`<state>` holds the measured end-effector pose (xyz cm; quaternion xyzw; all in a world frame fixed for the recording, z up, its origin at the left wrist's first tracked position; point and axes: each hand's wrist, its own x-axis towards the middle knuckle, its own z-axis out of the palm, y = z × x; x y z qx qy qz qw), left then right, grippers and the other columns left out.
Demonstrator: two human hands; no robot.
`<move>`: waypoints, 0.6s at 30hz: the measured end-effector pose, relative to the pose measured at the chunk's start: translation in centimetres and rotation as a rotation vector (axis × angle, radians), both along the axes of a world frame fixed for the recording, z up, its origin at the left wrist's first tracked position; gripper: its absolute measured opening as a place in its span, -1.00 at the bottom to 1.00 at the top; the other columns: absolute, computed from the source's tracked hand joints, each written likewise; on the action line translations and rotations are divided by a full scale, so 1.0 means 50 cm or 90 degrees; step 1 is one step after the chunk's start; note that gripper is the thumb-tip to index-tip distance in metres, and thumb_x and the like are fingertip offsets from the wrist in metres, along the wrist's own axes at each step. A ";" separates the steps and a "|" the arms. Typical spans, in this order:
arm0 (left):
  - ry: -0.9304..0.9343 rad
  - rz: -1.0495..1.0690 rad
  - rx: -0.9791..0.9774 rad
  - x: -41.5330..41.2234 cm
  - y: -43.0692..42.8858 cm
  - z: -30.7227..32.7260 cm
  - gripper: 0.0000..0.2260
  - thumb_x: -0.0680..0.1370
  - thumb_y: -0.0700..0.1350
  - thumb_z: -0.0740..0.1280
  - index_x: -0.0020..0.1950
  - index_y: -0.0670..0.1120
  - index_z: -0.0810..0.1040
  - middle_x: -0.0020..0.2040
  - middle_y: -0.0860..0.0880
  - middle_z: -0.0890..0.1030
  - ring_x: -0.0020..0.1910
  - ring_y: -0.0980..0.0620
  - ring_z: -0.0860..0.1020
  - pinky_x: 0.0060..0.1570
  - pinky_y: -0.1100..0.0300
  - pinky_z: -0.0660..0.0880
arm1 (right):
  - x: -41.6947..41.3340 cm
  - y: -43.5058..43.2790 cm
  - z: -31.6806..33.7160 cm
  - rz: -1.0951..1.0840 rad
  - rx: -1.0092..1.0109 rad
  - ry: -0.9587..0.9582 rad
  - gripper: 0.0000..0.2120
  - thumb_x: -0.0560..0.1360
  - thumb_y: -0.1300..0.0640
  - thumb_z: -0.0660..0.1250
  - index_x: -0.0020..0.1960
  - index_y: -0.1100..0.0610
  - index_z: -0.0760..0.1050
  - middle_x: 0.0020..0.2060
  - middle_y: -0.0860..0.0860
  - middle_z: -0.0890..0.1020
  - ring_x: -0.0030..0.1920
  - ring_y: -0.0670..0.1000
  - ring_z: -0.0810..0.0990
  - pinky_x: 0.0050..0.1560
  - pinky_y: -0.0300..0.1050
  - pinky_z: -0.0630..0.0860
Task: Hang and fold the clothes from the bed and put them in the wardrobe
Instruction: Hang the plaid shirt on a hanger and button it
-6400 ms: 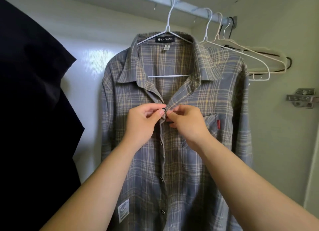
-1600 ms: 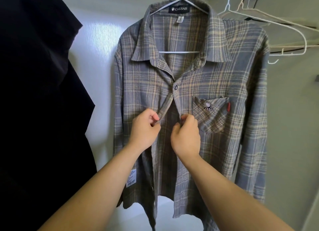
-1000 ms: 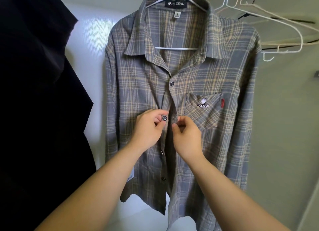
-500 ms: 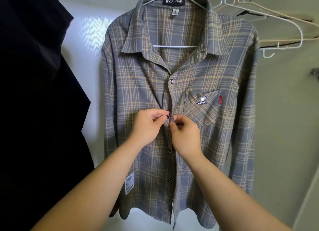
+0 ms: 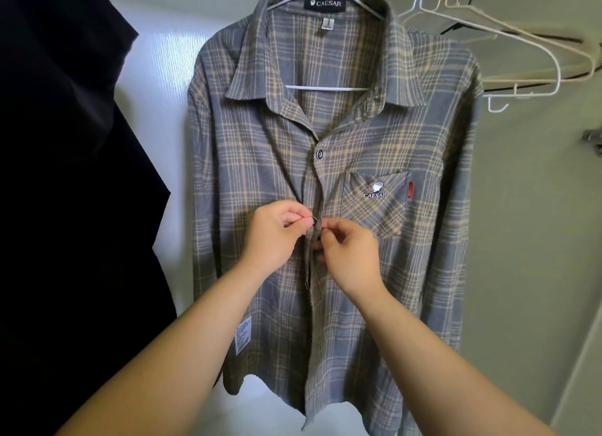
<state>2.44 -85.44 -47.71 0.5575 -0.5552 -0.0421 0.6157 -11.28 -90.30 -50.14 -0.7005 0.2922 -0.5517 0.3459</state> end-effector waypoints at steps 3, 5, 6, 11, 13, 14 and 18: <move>-0.016 -0.002 0.009 0.001 -0.001 0.000 -0.81 0.51 -0.24 0.48 -0.16 0.06 0.68 -0.26 0.03 0.72 -0.24 0.03 0.69 -0.03 0.00 0.64 | 0.000 -0.001 -0.007 -0.025 -0.065 0.009 -0.77 0.58 0.19 0.33 -0.07 -0.15 0.60 -0.28 -0.09 0.70 -0.23 -0.05 0.70 -0.08 0.11 0.67; -0.028 0.005 0.014 0.001 0.000 0.001 -0.80 0.51 -0.22 0.48 -0.16 0.10 0.67 -0.26 0.06 0.71 -0.23 0.04 0.69 -0.03 0.01 0.65 | 0.000 -0.002 -0.009 -0.039 -0.102 0.008 -0.82 0.58 0.15 0.36 -0.04 -0.13 0.62 -0.29 -0.11 0.70 -0.25 -0.08 0.69 -0.12 0.08 0.67; -0.033 0.010 0.013 0.001 0.000 0.002 -0.78 0.51 -0.23 0.47 -0.17 0.12 0.67 -0.26 0.08 0.71 -0.24 0.06 0.69 -0.05 0.04 0.65 | 0.000 -0.003 -0.008 -0.044 -0.114 0.008 -0.82 0.58 0.14 0.37 -0.06 -0.14 0.61 -0.30 -0.11 0.69 -0.26 -0.09 0.69 -0.14 0.07 0.67; 0.018 -0.002 0.035 0.001 0.008 0.010 -0.74 0.50 -0.28 0.46 -0.16 0.11 0.67 -0.25 0.04 0.72 -0.27 0.06 0.68 -0.11 0.14 0.64 | 0.002 -0.012 0.001 -0.038 -0.129 0.017 -0.77 0.56 0.13 0.42 -0.15 -0.18 0.55 -0.30 -0.09 0.68 -0.26 -0.06 0.70 -0.16 0.08 0.67; 0.078 -0.026 0.066 0.002 0.012 0.016 -0.79 0.50 -0.31 0.45 -0.13 0.03 0.69 -0.24 -0.01 0.73 -0.26 0.04 0.68 -0.14 0.17 0.64 | 0.004 -0.013 0.000 -0.039 -0.129 0.024 -0.84 0.56 0.13 0.43 -0.12 -0.13 0.58 -0.28 -0.09 0.69 -0.25 -0.06 0.70 -0.13 0.07 0.67; 0.112 -0.040 0.079 0.003 0.014 0.020 -0.81 0.50 -0.32 0.44 -0.12 -0.02 0.70 -0.24 -0.04 0.73 -0.25 0.03 0.69 -0.16 0.19 0.63 | 0.004 -0.013 0.000 -0.046 -0.136 0.030 -0.88 0.55 0.13 0.43 -0.10 -0.08 0.61 -0.28 -0.10 0.69 -0.25 -0.07 0.69 -0.11 0.05 0.67; 0.152 -0.067 0.096 0.000 0.018 0.032 -0.95 0.52 -0.19 0.46 -0.10 -0.12 0.72 -0.23 -0.14 0.72 -0.21 -0.04 0.72 -0.17 0.19 0.67 | 0.005 -0.008 0.003 -0.093 -0.200 0.064 -0.98 0.53 0.13 0.44 -0.07 0.04 0.65 -0.28 -0.14 0.67 -0.27 -0.15 0.63 -0.11 -0.15 0.61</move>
